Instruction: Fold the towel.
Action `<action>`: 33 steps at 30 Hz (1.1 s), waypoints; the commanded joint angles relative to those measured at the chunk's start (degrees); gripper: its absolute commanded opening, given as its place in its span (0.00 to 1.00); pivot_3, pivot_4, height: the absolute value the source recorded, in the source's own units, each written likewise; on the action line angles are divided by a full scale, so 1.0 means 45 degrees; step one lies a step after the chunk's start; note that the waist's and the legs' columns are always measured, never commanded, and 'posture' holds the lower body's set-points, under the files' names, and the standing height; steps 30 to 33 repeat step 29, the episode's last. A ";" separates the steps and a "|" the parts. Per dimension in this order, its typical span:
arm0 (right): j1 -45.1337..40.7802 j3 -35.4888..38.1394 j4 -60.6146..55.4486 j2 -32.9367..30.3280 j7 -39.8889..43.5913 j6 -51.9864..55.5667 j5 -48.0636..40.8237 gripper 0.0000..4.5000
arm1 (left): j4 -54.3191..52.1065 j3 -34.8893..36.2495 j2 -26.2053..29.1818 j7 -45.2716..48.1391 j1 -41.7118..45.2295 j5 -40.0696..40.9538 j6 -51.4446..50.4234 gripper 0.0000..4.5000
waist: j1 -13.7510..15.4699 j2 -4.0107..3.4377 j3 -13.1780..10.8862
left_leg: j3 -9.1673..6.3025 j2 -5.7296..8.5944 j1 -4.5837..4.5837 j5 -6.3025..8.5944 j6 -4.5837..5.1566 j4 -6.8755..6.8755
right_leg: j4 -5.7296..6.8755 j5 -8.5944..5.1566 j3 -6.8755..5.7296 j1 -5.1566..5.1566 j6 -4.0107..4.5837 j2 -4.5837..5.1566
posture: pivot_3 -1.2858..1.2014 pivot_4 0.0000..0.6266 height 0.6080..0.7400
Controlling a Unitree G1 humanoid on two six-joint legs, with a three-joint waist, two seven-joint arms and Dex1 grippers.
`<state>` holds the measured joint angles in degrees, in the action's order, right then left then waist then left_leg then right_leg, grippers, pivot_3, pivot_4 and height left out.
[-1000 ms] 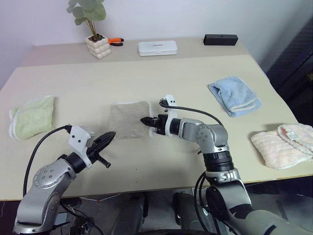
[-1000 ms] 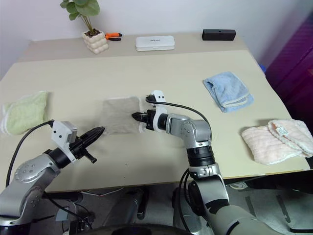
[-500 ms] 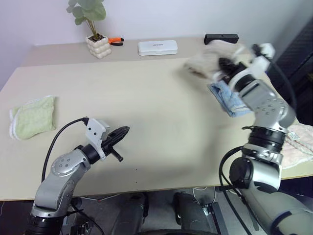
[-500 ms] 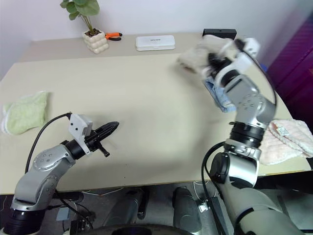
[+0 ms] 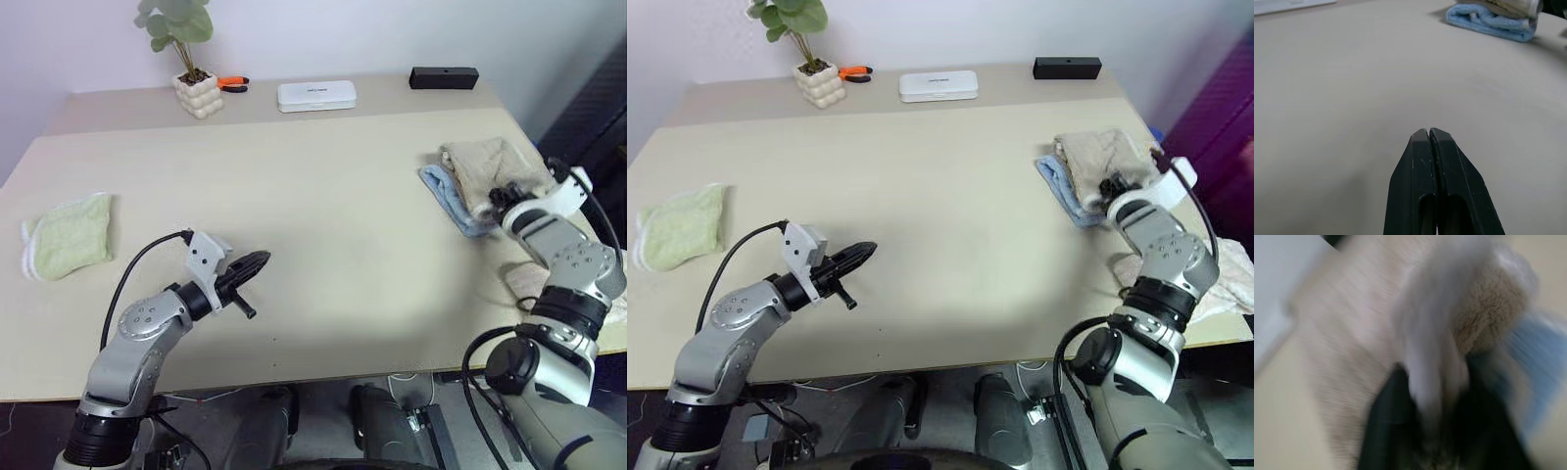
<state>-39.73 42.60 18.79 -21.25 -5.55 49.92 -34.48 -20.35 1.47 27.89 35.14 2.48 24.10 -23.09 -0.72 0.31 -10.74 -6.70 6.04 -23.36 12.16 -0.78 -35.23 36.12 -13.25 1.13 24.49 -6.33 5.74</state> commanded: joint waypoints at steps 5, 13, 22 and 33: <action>0.0174 -0.1676 -0.1830 -0.1357 0.0473 -0.2738 0.1701 0.66 | 0.0302 0.0294 -0.0301 -0.0471 0.0231 -0.0612 0.0838 0.00 | -0.0025 -0.0004 -0.0001 | 0.0003 -0.0003 0.0003 0.0000 0.0001 0.0000 | -0.0001 0.0000 0.0002 0.0003 -0.0002 -0.0006 | 0.52 0.24 0.94; 0.0834 -0.5011 -0.3038 -0.2468 0.3516 -0.4973 0.3367 0.66 | 0.1996 0.1592 -0.0538 -0.2115 0.0936 -0.1694 0.2202 0.00 | -0.0069 0.0004 0.0002 | 0.0006 -0.0015 0.0007 0.0001 -0.0001 0.0000 | 0.0000 0.0003 0.0003 0.0004 -0.0008 -0.0018 | 0.52 0.24 0.94; 0.2452 -0.8420 -0.4503 -0.2991 0.9247 -0.5928 0.3239 0.66 | 0.2064 0.3020 0.0202 -0.1588 0.0151 -0.1310 0.2387 0.00 | 0.0012 0.0015 -0.0001 | -0.0002 -0.0013 0.0003 0.0005 0.0000 -0.0006 | -0.0005 0.0008 0.0002 0.0005 -0.0018 -0.0017 | 0.52 0.24 0.94; 0.2547 -0.9311 -0.3886 -0.2835 1.0497 -0.6648 0.3933 0.66 | 0.1494 0.3503 0.0338 -0.1552 -0.0376 -0.1056 0.2202 0.00 | 0.0022 0.0027 -0.0005 | -0.0006 -0.0011 0.0002 0.0007 -0.0004 -0.0012 | -0.0009 0.0007 0.0001 0.0003 -0.0016 -0.0013 | 0.52 0.24 0.94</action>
